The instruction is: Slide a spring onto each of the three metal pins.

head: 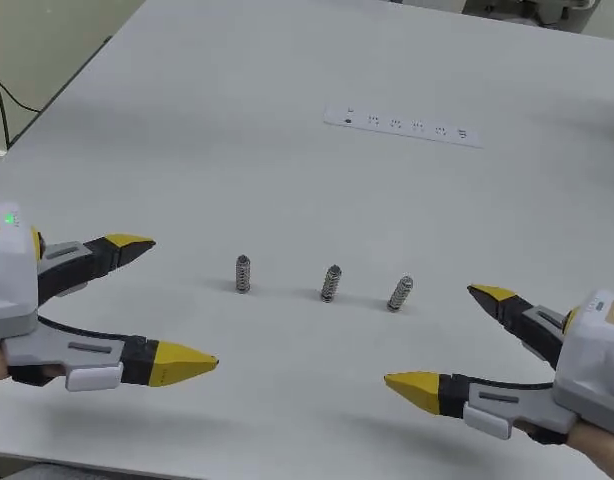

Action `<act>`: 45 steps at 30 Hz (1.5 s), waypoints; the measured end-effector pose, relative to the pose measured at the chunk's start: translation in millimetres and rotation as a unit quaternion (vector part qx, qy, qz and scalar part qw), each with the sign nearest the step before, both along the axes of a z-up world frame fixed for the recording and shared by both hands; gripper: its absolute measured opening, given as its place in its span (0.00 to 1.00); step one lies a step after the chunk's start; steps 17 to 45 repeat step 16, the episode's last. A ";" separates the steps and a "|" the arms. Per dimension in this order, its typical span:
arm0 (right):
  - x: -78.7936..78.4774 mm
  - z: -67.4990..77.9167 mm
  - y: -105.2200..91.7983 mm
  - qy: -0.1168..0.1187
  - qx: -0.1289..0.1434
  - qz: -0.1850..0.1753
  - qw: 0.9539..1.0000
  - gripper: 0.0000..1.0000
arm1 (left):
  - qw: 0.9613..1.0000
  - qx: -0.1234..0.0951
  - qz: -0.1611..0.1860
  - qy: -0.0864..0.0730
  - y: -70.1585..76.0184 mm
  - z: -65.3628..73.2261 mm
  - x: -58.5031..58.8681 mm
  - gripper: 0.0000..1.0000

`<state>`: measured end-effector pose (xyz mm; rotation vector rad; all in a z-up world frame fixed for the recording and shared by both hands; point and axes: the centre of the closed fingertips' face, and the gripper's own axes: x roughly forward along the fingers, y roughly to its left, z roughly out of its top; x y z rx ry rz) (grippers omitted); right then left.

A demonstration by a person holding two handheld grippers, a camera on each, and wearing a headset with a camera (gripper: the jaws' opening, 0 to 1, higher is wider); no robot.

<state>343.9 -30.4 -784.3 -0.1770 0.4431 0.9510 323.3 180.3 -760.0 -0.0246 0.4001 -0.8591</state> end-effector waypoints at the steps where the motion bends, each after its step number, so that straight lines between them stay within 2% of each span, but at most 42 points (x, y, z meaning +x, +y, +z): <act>1: -0.1 -0.4 -0.1 0.001 0.000 0.000 1.000 0.93 | 1.000 0.001 0.000 0.000 0.2 0.0 -0.1 0.98; 45: -3.0 -3.7 -1.9 0.002 -0.006 0.002 1.000 0.93 | 1.000 0.001 0.001 0.002 1.8 -1.9 -1.8 0.98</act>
